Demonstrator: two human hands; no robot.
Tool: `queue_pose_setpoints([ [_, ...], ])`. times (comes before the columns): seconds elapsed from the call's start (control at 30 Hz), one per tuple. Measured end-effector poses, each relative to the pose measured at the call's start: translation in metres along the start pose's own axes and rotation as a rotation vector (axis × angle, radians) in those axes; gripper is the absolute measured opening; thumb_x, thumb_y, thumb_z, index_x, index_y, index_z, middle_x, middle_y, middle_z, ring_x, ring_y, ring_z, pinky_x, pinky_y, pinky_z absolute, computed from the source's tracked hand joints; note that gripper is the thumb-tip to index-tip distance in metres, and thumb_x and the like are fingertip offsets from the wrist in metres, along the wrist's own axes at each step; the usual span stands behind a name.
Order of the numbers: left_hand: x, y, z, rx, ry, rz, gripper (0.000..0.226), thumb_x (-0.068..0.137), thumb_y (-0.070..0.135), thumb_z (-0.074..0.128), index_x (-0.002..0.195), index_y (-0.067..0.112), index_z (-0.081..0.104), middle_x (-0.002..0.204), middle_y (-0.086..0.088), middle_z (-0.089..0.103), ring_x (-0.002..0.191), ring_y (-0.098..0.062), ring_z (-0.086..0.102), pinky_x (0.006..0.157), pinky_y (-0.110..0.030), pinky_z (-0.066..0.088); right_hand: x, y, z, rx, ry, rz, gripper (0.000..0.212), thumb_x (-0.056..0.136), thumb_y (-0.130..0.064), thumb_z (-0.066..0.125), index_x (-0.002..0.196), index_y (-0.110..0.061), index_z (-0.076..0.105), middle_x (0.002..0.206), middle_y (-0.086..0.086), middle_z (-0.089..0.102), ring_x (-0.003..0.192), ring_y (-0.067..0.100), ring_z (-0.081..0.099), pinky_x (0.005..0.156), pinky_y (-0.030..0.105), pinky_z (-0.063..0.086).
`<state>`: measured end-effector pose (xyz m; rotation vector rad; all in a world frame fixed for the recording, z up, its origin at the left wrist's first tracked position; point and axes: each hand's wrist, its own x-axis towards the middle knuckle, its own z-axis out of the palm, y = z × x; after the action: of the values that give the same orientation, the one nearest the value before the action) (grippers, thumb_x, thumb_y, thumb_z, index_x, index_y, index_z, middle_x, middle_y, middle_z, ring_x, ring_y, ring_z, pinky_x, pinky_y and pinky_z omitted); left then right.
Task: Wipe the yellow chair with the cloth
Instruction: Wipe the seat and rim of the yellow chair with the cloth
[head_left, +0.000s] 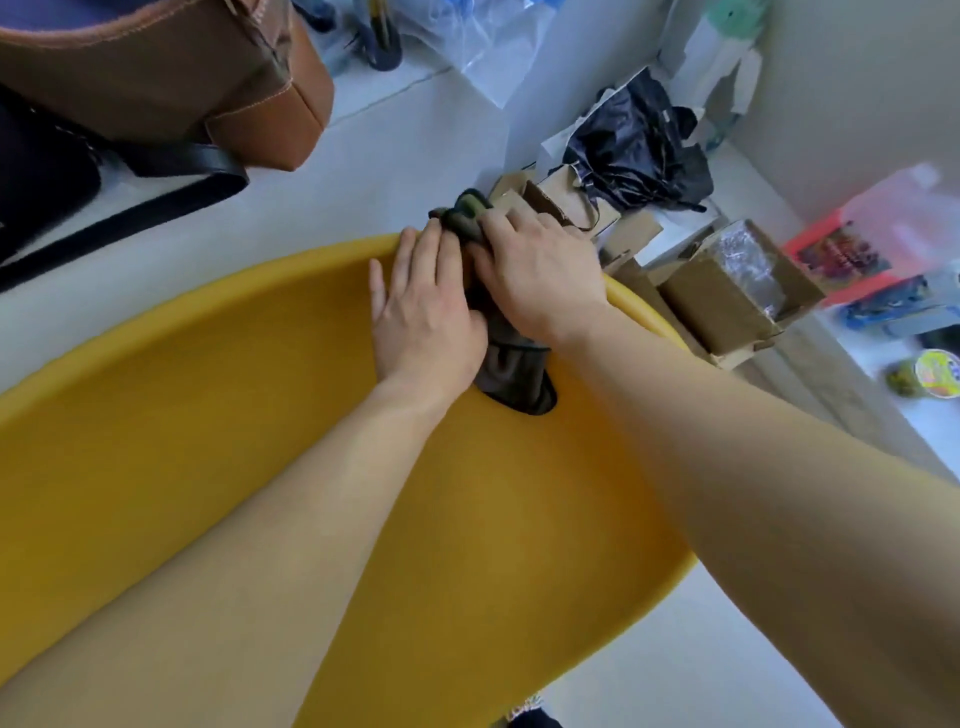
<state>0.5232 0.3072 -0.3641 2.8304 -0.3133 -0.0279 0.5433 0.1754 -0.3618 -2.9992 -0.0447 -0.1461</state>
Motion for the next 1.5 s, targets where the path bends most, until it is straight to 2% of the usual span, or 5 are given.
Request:
queue_pose_setpoints([
  [0.27,-0.031,0.063,0.007,0.01,-0.137,0.185,0.075,0.092,0.022,0.051,0.158,0.016,0.015,0.167,-0.003,0.005,0.154,-0.023,0.005,0.124,-0.047,0.006,-0.178,0.068,-0.006,0.027,0.121,0.598,0.048,0.099,-0.045,0.045,0.141,-0.021,0.046,0.126,0.009,0.059,0.108,0.032,0.058,0.09,0.042,0.04],
  [0.57,-0.076,0.117,0.041,-0.09,-0.137,0.326,0.076,0.093,0.018,0.048,0.159,0.017,0.009,0.167,-0.001,0.004,0.154,-0.023,0.007,0.123,-0.045,0.016,-0.146,0.093,-0.006,0.255,0.258,0.415,0.038,0.1,-0.035,0.036,0.121,-0.018,0.062,0.108,0.005,0.068,0.089,0.027,0.065,0.066,0.042,0.052],
  [0.8,-0.16,0.137,0.09,0.143,-0.339,0.85,0.063,0.095,0.028,0.05,0.154,0.033,0.028,0.168,-0.005,-0.005,0.152,-0.036,0.005,0.121,-0.052,0.02,-0.309,0.08,0.058,0.648,0.24,1.091,0.026,0.107,-0.029,0.03,0.106,-0.016,0.053,0.095,-0.001,0.061,0.09,0.03,0.062,0.072,0.036,0.042],
  [1.13,-0.178,0.139,0.117,-0.31,-0.358,0.249,0.027,0.092,0.026,0.059,0.115,0.015,0.049,0.118,-0.008,0.051,0.099,-0.036,0.055,0.072,-0.039,0.038,-0.26,0.095,0.035,0.679,0.383,0.722,0.041,0.102,-0.028,0.045,0.141,-0.02,0.05,0.131,0.0,0.06,0.119,0.013,0.054,0.092,0.022,0.042],
  [1.5,-0.274,0.008,0.177,0.074,-0.957,0.552,0.016,0.096,0.033,0.057,0.108,0.025,0.051,0.113,0.002,0.049,0.091,-0.027,0.058,0.068,-0.037,0.039,-0.428,-0.044,0.15,1.054,0.036,1.346,0.038,0.101,-0.029,0.052,0.129,-0.006,0.039,0.104,0.001,0.061,0.102,0.031,0.064,0.068,0.022,0.036],
])
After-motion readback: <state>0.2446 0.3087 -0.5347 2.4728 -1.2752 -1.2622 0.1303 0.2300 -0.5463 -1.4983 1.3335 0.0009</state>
